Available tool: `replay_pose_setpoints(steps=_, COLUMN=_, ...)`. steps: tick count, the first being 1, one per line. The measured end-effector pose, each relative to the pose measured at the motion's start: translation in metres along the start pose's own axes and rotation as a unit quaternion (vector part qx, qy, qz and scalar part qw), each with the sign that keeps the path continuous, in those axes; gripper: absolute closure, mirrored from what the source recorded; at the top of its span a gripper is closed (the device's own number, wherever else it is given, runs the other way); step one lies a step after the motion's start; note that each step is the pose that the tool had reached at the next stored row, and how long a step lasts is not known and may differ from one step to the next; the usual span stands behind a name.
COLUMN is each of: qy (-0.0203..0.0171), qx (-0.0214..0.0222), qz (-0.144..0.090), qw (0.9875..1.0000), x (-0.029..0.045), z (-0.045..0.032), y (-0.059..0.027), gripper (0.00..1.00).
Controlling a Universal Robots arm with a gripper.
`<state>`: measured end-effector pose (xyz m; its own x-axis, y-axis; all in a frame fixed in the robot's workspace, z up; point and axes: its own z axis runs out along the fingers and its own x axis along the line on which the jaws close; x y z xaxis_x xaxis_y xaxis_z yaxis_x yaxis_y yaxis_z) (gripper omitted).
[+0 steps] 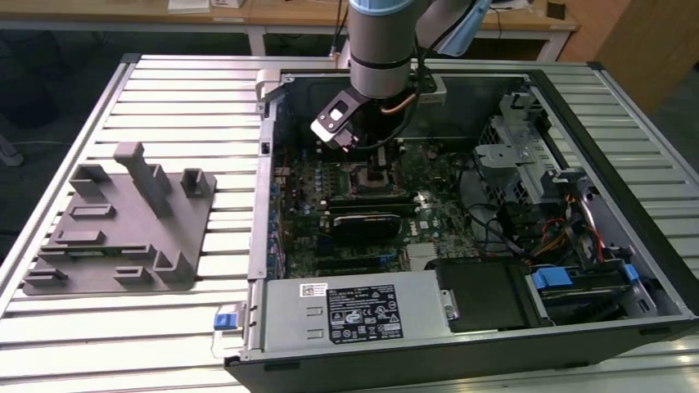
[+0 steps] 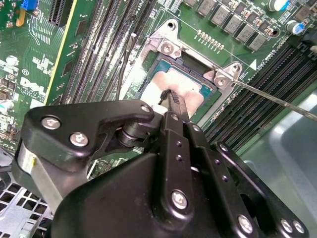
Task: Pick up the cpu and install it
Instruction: 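Place the cpu into insertion slot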
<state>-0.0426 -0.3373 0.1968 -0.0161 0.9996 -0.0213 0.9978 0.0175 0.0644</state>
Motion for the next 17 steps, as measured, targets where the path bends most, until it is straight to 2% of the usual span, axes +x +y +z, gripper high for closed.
replay_pose_setpoints(steps=6, qy=0.0009, qx=-0.0006, qz=0.000, qw=1.0000, x=0.0003, z=-0.0020, y=0.0004, gripper=0.89)
replay_pose_setpoints(steps=17, qy=0.0001, qx=-0.0001, qz=0.000, qw=1.0000, x=-0.0003, z=-0.0162, y=0.0011, gripper=0.89)
